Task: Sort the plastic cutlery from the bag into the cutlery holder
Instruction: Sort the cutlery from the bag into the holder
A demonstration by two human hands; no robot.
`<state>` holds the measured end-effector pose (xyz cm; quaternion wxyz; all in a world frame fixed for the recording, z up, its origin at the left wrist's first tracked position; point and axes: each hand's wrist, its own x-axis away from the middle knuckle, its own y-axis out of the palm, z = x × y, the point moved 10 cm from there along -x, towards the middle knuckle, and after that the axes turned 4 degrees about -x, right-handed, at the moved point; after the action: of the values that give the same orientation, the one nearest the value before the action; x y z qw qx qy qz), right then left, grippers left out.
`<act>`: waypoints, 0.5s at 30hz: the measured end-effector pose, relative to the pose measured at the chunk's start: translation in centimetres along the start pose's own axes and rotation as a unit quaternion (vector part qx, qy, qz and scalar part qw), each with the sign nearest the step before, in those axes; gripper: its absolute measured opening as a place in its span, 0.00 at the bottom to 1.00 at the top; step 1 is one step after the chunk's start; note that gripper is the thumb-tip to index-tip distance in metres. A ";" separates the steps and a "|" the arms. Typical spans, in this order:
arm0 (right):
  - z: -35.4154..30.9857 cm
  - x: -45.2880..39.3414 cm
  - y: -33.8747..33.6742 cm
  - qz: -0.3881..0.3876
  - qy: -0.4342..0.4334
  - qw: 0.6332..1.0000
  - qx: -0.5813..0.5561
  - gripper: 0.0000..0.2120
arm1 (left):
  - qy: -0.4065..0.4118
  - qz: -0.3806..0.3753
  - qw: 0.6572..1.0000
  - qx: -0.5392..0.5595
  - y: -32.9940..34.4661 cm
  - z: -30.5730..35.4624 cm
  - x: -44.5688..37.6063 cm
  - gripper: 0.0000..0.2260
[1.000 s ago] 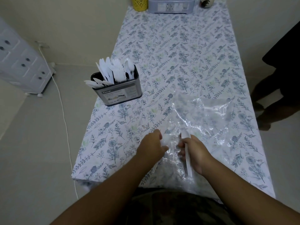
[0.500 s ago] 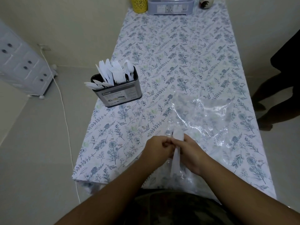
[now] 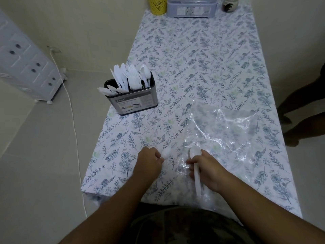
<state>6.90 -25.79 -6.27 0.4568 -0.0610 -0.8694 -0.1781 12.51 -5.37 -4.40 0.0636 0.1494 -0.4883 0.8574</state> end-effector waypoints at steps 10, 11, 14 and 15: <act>-0.7 0.4 1.7 -0.029 -0.021 0.997 -0.065 0.19 | 0.137 0.037 0.989 0.037 -2.1 8.0 2.3 0.06; -0.8 0.5 1.9 -0.033 -0.030 0.997 -0.065 0.19 | 0.161 0.031 0.986 0.026 -1.6 9.1 2.6 0.08; -1.1 0.5 2.5 -0.046 -0.044 0.996 -0.069 0.16 | 0.213 0.021 0.977 0.017 -0.7 11.3 3.6 0.09; -1.2 0.5 2.6 -0.049 -0.047 0.995 -0.069 0.17 | 0.219 0.025 0.975 0.028 -0.8 11.5 3.7 0.09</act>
<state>8.24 -23.85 -4.63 0.4012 -0.0583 -0.8773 -0.2568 11.40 -14.96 2.96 0.1433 -0.0526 -0.4417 0.8841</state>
